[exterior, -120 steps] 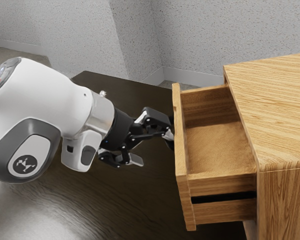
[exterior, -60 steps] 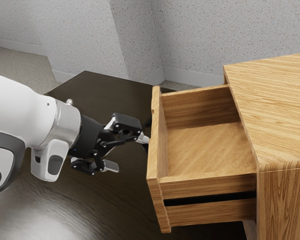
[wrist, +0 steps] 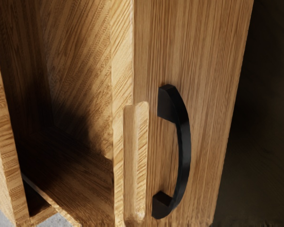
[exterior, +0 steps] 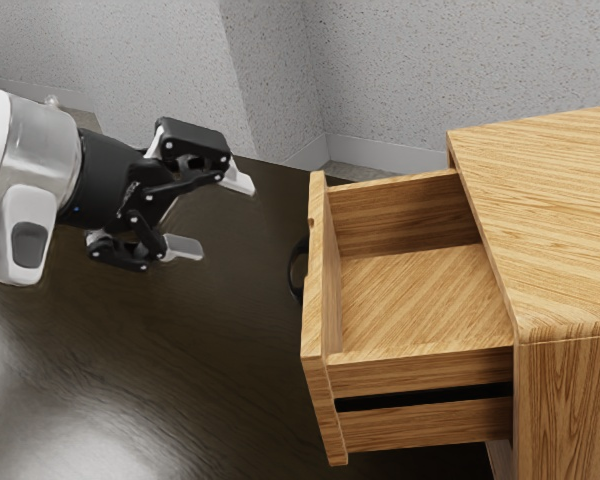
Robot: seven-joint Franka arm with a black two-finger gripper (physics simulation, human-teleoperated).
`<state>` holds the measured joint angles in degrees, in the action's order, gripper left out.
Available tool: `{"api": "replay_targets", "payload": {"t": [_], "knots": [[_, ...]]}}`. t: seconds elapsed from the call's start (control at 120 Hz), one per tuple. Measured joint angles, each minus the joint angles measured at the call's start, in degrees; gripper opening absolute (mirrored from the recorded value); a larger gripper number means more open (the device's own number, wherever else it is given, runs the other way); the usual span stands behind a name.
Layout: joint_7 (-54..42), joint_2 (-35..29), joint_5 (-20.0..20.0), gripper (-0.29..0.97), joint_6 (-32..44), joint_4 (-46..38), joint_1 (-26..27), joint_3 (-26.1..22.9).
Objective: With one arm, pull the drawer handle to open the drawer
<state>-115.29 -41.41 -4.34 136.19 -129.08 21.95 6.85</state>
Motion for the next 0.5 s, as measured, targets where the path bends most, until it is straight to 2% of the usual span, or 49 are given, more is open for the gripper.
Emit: {"api": "replay_targets", "payload": {"t": [0.133,0.308,0.5], "knots": [[3.28,3.89,-0.03,0.66,-8.20,8.90,-1.30,0.25],[12.54,18.19,-1.82,0.67,-24.45,26.19,-0.99,0.39],[27.76,28.77,-3.00,0.68,-45.05,44.60,-0.41,0.30]]}}
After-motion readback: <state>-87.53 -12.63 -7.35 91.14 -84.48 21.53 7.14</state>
